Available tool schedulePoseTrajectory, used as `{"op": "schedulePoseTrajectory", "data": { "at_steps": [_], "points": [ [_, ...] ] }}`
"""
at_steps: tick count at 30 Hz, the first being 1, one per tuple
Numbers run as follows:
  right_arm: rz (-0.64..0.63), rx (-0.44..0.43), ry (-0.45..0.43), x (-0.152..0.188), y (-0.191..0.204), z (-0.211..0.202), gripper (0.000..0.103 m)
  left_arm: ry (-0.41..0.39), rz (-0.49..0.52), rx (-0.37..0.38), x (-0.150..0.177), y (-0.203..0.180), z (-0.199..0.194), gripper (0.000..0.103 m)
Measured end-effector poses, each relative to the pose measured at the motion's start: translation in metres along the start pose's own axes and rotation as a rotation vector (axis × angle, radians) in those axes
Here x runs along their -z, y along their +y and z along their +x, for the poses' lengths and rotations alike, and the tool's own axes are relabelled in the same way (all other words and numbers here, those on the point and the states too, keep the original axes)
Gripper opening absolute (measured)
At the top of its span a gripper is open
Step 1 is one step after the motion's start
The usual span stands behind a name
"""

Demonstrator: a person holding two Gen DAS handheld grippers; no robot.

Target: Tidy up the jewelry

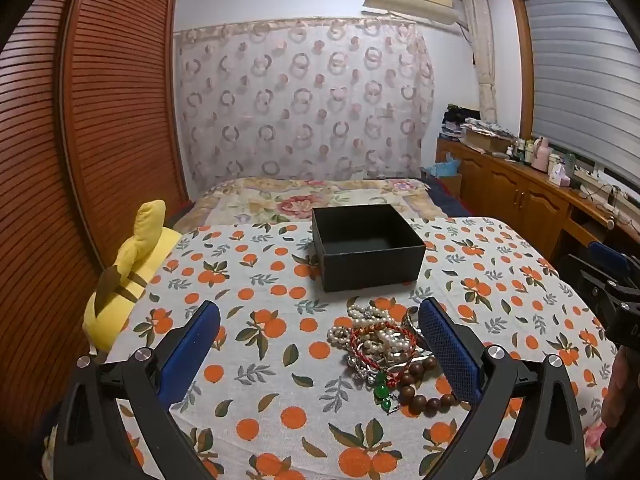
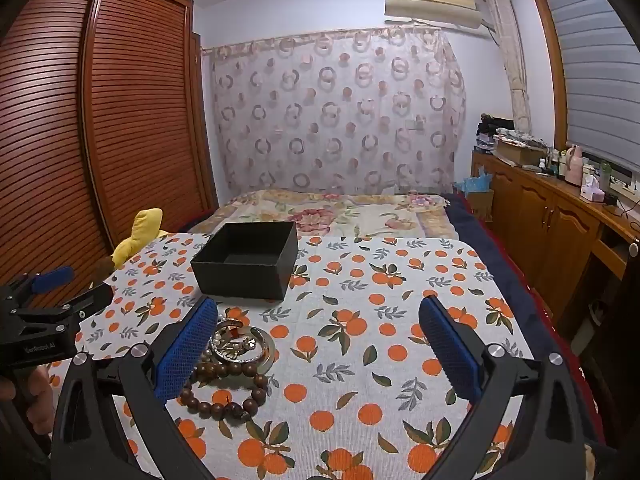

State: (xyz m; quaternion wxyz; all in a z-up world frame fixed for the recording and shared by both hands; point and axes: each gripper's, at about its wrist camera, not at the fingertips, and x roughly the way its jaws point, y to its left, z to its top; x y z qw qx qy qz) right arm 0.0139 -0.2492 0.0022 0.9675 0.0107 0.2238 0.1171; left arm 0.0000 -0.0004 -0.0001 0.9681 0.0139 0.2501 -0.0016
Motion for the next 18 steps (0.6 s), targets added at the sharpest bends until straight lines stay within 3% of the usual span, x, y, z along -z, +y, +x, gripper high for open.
{"op": "schedulePoseTrajectory", "data": {
  "at_steps": [18],
  "points": [
    [0.002, -0.002, -0.002, -0.0006, 0.0, -0.0014, 0.101, -0.002, -0.002, 0.002, -0.0001, 0.0001, -0.0002, 0.096]
  ]
}}
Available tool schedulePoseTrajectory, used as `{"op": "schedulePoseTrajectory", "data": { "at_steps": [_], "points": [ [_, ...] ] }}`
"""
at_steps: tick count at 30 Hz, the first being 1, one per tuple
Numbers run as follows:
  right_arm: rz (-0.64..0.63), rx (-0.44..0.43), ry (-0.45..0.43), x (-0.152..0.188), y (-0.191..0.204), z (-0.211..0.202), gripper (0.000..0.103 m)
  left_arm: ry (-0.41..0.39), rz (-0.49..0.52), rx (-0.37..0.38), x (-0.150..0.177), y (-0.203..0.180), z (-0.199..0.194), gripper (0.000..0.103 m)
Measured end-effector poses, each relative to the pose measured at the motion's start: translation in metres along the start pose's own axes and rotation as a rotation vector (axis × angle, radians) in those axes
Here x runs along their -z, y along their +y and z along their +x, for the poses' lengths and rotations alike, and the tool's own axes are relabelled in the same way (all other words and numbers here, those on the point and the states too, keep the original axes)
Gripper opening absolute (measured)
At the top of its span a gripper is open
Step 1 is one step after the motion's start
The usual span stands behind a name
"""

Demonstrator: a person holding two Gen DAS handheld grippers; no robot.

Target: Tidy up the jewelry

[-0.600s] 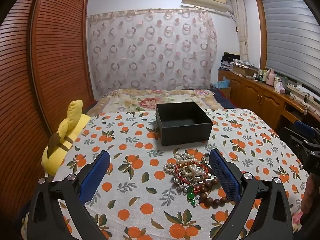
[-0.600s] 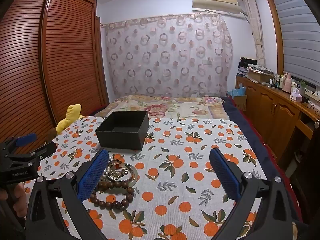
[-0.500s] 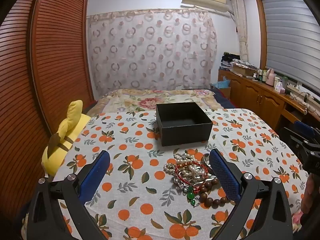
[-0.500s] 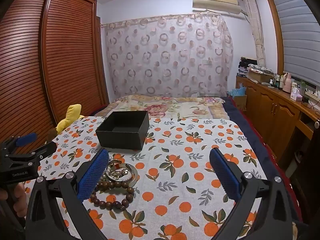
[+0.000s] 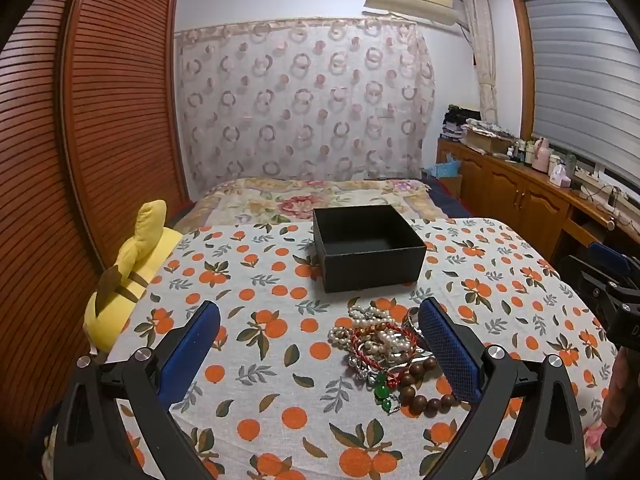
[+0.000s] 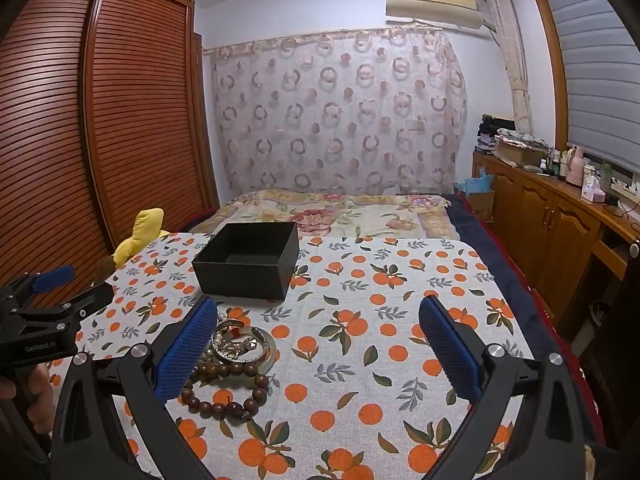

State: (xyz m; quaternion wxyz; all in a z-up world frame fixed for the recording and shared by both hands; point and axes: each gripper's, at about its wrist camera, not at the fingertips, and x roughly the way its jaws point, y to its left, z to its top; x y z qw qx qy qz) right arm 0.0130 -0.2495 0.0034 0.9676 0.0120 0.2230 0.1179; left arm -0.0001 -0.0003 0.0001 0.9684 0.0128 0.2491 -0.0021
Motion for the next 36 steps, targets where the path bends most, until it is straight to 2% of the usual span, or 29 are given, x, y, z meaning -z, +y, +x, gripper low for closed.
{"op": "schedulePoseTrajectory", "data": {
  "at_steps": [36],
  "points": [
    [-0.004, -0.002, -0.009, -0.0008, 0.0051, -0.004, 0.101, -0.006, -0.002, 0.0, 0.0001, 0.0001, -0.0001, 0.096]
  ]
}}
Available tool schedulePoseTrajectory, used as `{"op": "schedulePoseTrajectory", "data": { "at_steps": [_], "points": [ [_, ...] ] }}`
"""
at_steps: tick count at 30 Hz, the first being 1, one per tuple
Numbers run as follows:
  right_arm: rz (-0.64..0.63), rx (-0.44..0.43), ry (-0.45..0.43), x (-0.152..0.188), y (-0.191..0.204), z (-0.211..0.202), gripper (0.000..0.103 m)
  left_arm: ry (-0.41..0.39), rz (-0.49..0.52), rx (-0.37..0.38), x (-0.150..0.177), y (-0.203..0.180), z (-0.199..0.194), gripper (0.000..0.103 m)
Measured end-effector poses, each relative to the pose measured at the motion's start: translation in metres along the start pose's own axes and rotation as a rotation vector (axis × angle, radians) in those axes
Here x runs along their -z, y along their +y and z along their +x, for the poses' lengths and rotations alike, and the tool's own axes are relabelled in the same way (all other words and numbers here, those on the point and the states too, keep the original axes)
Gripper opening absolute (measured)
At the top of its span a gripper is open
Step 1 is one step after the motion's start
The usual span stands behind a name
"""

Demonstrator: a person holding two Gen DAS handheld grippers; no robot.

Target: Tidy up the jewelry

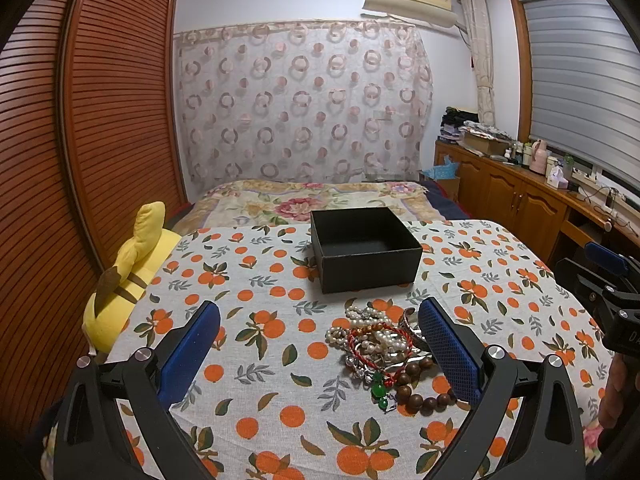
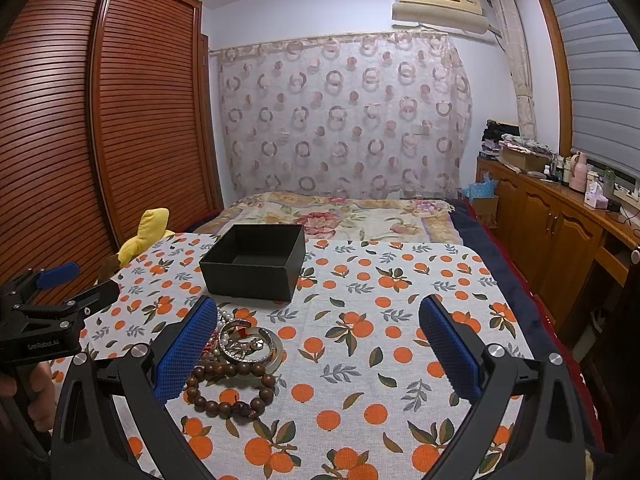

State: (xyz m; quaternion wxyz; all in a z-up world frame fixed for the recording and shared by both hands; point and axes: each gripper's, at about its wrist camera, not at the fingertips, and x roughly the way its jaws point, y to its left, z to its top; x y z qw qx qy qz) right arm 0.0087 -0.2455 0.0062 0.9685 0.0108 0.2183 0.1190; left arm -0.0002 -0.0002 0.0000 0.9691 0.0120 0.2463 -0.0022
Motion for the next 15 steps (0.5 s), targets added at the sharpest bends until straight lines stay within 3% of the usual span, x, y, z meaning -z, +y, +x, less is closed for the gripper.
{"op": "schedulePoseTrajectory", "data": {
  "at_steps": [15],
  "points": [
    [-0.002, -0.001, -0.001, -0.0003, 0.0, -0.0002, 0.101, -0.001, 0.0, 0.001, 0.0, 0.0001, 0.0, 0.096]
  ]
}}
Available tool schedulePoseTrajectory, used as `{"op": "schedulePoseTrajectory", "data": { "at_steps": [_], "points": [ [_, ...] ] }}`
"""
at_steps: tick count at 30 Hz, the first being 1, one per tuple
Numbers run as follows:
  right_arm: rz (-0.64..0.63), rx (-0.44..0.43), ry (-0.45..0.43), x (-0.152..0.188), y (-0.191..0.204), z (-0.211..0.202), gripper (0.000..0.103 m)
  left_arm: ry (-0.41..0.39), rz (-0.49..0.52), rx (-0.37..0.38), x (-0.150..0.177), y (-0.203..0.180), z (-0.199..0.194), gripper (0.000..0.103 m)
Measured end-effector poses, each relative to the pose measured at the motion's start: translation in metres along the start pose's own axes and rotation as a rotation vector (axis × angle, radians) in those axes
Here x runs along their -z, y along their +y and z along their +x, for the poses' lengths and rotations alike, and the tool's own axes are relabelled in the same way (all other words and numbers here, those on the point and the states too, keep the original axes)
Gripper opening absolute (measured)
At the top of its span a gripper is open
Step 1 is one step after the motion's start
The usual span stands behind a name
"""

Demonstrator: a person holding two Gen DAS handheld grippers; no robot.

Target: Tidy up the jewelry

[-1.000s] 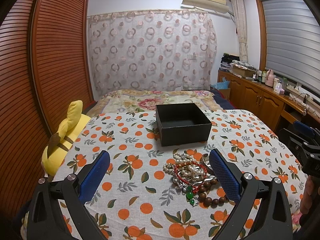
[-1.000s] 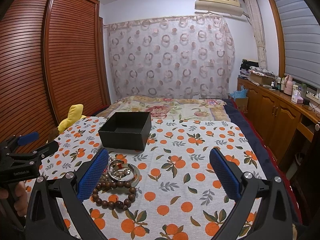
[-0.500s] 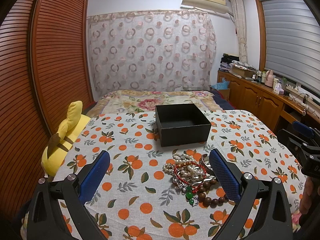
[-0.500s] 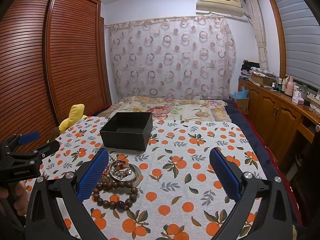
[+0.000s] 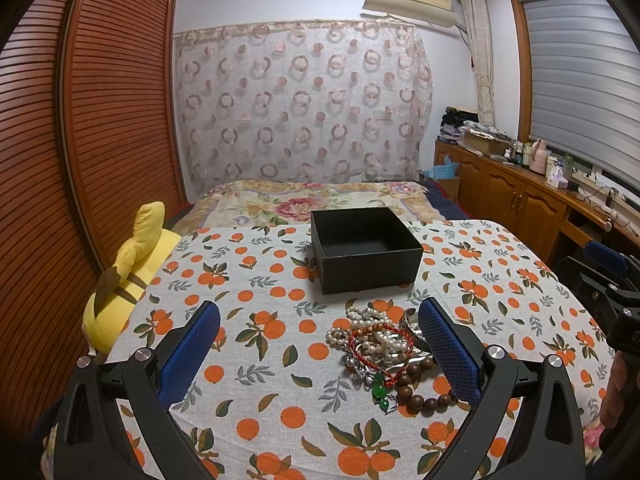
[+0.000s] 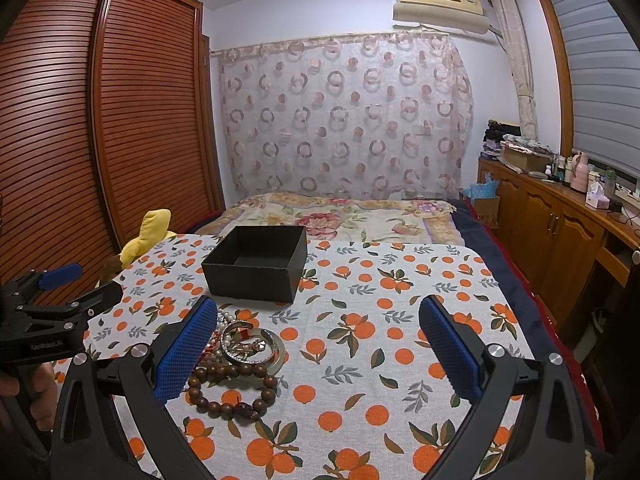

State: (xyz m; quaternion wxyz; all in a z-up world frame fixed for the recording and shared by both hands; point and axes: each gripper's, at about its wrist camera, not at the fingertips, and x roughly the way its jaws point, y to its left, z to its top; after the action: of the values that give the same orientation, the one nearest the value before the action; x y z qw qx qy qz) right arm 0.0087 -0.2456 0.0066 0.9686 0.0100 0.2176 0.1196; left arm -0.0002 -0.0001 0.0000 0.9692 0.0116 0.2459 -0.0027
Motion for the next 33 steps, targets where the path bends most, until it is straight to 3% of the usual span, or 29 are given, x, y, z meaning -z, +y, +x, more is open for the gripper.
{"op": "schedulePoseTrajectory", "data": {
  "at_steps": [28, 33],
  "points": [
    [-0.018, -0.035, 0.027, 0.001, 0.005, 0.007, 0.101, 0.023, -0.002, 0.007, 0.001, 0.002, 0.005, 0.096],
    [-0.041, -0.091, 0.067, 0.01, 0.008, 0.019, 0.09, 0.06, -0.006, 0.026, 0.016, 0.006, 0.014, 0.096]
  ]
}}
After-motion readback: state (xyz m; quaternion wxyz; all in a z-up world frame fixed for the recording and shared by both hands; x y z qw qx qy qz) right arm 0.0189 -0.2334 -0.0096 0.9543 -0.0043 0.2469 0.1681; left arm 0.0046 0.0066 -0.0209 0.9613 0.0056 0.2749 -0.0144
